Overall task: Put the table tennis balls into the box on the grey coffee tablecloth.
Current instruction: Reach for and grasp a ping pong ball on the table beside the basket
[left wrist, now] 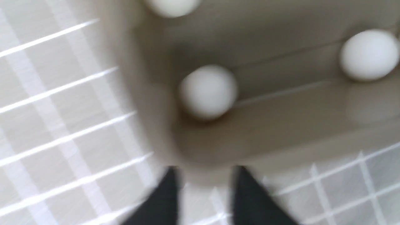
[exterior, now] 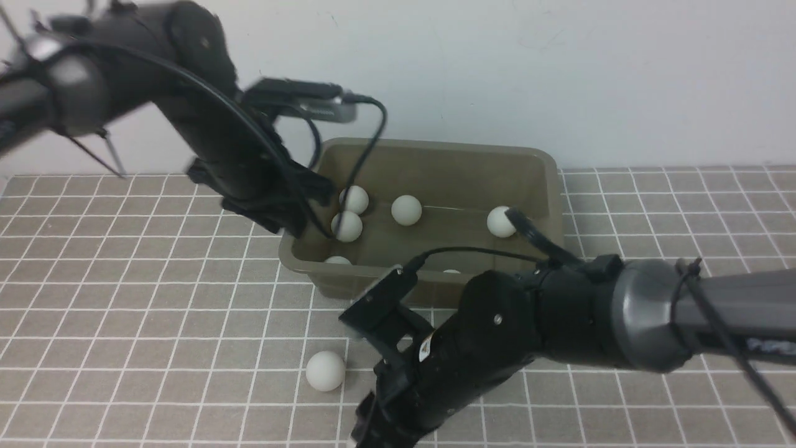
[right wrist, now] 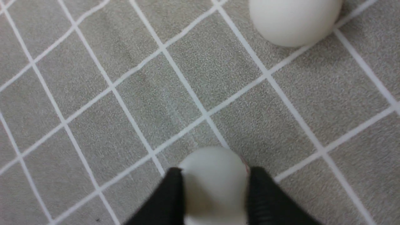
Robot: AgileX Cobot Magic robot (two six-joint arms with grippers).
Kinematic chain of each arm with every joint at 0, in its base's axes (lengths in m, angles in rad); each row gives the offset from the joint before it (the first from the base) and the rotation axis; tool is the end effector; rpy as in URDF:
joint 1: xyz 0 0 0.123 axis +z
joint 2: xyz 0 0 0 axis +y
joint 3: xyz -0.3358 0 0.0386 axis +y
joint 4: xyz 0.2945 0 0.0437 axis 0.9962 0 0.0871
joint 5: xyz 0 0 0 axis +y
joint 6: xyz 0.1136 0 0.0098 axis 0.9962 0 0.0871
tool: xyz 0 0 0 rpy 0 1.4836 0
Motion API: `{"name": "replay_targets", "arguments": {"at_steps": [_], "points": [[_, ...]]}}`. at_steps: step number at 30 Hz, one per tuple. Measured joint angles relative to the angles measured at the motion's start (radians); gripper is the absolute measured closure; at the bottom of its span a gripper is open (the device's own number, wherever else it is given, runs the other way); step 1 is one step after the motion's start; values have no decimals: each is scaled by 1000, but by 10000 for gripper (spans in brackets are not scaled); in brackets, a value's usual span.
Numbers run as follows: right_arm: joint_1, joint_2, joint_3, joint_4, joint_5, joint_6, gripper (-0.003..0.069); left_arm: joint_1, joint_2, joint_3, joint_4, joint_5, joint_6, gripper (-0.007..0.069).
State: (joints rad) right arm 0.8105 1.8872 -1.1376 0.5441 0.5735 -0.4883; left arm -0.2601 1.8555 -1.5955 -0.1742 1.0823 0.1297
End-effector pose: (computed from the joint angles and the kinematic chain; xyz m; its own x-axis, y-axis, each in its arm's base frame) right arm 0.2726 0.3332 0.1608 -0.6197 -0.6768 -0.3973 -0.7828 0.5693 0.2512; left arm 0.4427 -0.1359 0.2940 -0.9014 0.2882 -0.3230 0.3440 0.9299 -0.1301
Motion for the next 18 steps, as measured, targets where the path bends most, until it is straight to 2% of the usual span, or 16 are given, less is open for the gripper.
{"name": "replay_targets", "arguments": {"at_steps": [1,3,5,9,13,15,17,18], "points": [[-8,-5,0,-31,15,4,600,6,-42,28,20,13,-5,581],[-41,-19,-1,-74,59,31,648,9,-96,91,23,11,-8,613],[-101,-73,-16,-94,103,72,666,9,-145,193,-2,-2,4,628],[-160,-138,-51,-78,136,86,671,6,-152,312,-33,-56,39,629],[-177,-171,-70,-62,162,5,644,4,-129,372,-60,-132,66,617],[-176,-169,-70,-62,168,-8,582,3,-108,375,-125,-198,91,556],[-176,-170,-70,-62,163,-7,556,0,-96,375,-154,-208,107,522],[-179,-174,-70,-62,161,-3,524,-5,-81,375,-186,-213,128,472]]}}
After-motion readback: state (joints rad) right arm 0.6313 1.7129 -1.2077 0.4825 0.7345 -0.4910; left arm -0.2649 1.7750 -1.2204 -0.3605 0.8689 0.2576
